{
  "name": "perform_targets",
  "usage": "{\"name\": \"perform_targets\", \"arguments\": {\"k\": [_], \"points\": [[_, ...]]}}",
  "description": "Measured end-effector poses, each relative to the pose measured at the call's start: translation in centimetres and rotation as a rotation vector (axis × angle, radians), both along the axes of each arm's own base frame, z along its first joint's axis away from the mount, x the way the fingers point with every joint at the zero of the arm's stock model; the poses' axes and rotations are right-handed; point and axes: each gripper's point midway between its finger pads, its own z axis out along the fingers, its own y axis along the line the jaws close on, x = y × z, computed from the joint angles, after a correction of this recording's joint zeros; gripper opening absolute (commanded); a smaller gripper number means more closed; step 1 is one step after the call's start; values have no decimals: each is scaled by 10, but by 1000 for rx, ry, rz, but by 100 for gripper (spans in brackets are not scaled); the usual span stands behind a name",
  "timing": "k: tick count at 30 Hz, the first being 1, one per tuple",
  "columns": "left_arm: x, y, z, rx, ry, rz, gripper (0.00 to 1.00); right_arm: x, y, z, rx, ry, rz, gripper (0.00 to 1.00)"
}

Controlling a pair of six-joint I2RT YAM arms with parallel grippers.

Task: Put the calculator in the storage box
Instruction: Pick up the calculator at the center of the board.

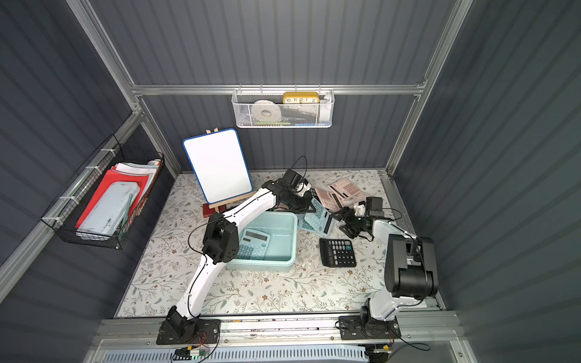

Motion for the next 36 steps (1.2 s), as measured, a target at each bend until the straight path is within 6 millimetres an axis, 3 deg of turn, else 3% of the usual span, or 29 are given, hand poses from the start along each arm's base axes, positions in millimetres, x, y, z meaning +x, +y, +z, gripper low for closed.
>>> {"name": "perform_targets", "arguments": {"k": [8,14,17,29,36], "points": [[-1,12,67,-45,-94,60,0,-4,4,53,33,-145,13,84],[-17,40,126,-102,-173,130,0,-7,12,75,99,-219,32,82],[-23,48,146,-147,-200,152,0,-7,19,84,163,-259,46,80],[-53,73,153,-262,-156,230,0,-8,63,131,414,-409,190,67],[-63,87,172,-308,-180,255,0,-12,90,143,483,-429,270,42]]}}
